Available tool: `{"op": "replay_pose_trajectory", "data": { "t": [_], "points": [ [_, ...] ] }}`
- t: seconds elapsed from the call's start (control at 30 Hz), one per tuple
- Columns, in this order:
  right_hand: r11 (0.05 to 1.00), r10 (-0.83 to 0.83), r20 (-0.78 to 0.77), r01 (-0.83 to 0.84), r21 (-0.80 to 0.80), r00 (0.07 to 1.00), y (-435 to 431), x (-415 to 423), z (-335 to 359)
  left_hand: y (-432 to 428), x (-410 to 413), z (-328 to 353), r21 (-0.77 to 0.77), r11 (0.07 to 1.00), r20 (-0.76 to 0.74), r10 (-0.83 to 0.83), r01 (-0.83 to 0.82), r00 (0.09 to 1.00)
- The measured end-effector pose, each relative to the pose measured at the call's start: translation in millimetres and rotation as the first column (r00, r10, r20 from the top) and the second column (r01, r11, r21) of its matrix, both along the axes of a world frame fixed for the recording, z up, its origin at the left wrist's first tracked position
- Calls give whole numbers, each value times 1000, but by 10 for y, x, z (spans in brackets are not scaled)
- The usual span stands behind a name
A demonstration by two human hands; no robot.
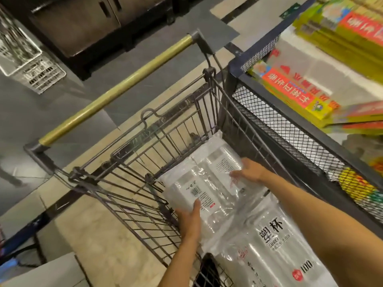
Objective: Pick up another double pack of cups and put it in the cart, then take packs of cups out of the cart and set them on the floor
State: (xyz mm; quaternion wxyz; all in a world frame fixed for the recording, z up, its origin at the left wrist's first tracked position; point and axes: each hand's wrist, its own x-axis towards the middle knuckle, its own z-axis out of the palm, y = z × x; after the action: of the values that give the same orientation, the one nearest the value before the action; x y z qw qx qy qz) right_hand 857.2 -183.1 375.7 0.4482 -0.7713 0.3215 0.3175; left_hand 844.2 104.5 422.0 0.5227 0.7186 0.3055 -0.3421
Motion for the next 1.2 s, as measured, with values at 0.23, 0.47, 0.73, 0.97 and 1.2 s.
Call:
{"op": "replay_pose_trajectory", "data": {
  "t": [0.23,0.47,0.73,0.97,1.2],
  "points": [
    [945,45,53,-25,-326,998,406,-106,843,13,85,197,153,974,48,-176,167,983],
    [884,24,165,56,-464,986,791,-655,1604,67,122,851,335,792,292,-602,510,743],
    [778,16,254,148,-611,967,1411,-1628,2336,562,-301,1735,623,439,325,-898,647,296],
    [793,-76,259,216,-570,963,2214,-2552,2463,1179,-589,2135,860,17,119,-979,510,-167],
    [833,-209,190,276,-480,959,2775,-3047,2134,1318,-504,1991,867,-330,-156,-891,374,-426]
  ]
}}
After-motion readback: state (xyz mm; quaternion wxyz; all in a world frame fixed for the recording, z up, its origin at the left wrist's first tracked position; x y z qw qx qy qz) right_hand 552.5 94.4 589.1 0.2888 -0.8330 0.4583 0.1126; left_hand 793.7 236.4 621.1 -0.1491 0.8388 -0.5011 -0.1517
